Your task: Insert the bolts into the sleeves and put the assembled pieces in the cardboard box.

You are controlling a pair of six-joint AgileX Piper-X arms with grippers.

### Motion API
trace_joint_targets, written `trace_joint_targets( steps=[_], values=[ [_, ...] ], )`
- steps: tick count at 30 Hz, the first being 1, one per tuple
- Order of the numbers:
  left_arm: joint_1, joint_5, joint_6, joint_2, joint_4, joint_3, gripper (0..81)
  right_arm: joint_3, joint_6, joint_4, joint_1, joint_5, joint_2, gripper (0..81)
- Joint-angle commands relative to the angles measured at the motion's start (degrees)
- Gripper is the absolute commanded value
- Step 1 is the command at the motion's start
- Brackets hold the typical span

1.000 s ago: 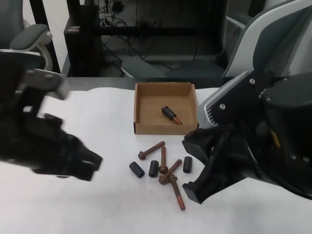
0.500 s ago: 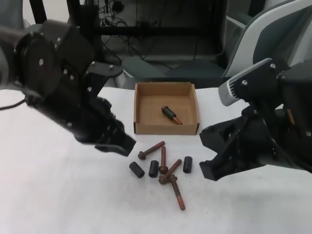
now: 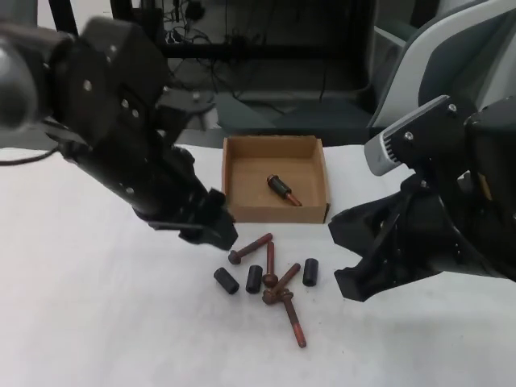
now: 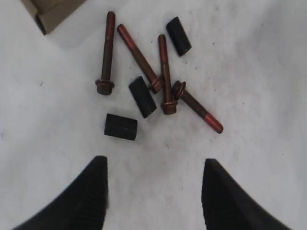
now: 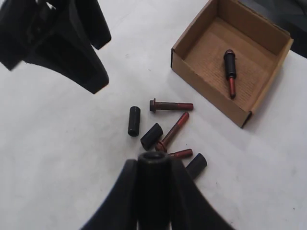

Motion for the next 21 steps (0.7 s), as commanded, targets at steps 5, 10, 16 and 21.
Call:
trace_joint_targets(
  steps=[5, 10, 16, 21],
  values=[
    [-1.8, -1.1, 1.4, 6.2, -0.2, -2.6, 58.0, -0.8, -0.5, -0.3, -0.3, -2.4, -0.7, 0.6],
    [-3.6, -3.7, 3.1, 11.8, 0.5, -8.0, 58.0, -0.8, -0.5, -0.3, -0.3, -3.9, -1.0, 0.6],
    [-5.3, -7.3, 5.8, 17.7, 5.5, -15.1, 58.0, -0.8, -0.5, -0.3, -0.3, -5.1, -1.1, 0.6],
    [-5.4, -11.5, 7.1, 20.9, 5.8, -18.5, 58.0, -0.8, -0.5, -0.3, -0.3, -8.0, -2.0, 0.6]
  ],
)
